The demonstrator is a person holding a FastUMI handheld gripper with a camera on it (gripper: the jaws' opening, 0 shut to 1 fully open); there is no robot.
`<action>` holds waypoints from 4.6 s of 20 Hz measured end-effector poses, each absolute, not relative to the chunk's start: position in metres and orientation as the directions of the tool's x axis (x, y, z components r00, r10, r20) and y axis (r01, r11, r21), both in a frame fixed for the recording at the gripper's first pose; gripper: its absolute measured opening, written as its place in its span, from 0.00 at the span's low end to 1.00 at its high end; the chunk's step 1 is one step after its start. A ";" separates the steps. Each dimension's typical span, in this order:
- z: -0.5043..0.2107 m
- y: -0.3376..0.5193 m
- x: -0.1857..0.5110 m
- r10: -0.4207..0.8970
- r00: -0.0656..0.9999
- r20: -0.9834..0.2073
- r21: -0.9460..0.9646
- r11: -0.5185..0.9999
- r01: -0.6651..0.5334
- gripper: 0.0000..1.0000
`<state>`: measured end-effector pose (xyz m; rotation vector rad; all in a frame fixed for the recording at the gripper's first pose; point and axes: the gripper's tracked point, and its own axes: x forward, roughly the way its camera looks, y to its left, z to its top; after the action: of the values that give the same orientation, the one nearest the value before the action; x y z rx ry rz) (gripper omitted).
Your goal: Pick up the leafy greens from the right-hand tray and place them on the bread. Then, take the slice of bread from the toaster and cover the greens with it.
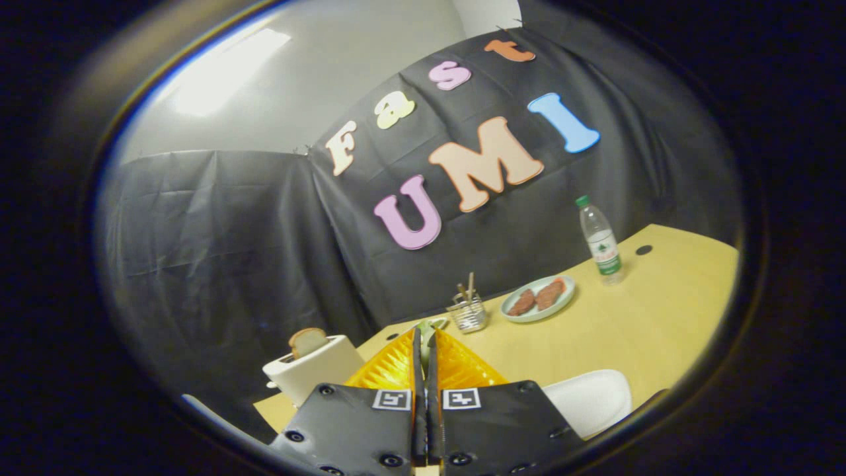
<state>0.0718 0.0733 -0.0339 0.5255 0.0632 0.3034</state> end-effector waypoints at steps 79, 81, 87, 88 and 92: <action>0.016 0.372 0.150 0.377 0.827 -0.417 0.218 0.925 -0.311 0.97; -0.006 0.383 0.161 0.380 0.803 -0.459 0.250 0.923 -0.294 0.97; -0.053 0.397 0.181 0.381 0.735 -0.561 0.287 0.922 -0.259 0.77; -0.059 0.400 0.185 0.385 0.731 -0.564 0.295 0.920 -0.257 0.70; -0.062 0.402 0.188 0.387 0.726 -0.568 0.321 0.917 -0.237 0.40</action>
<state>0.1882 0.4021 -0.0615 0.2340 0.6756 0.3470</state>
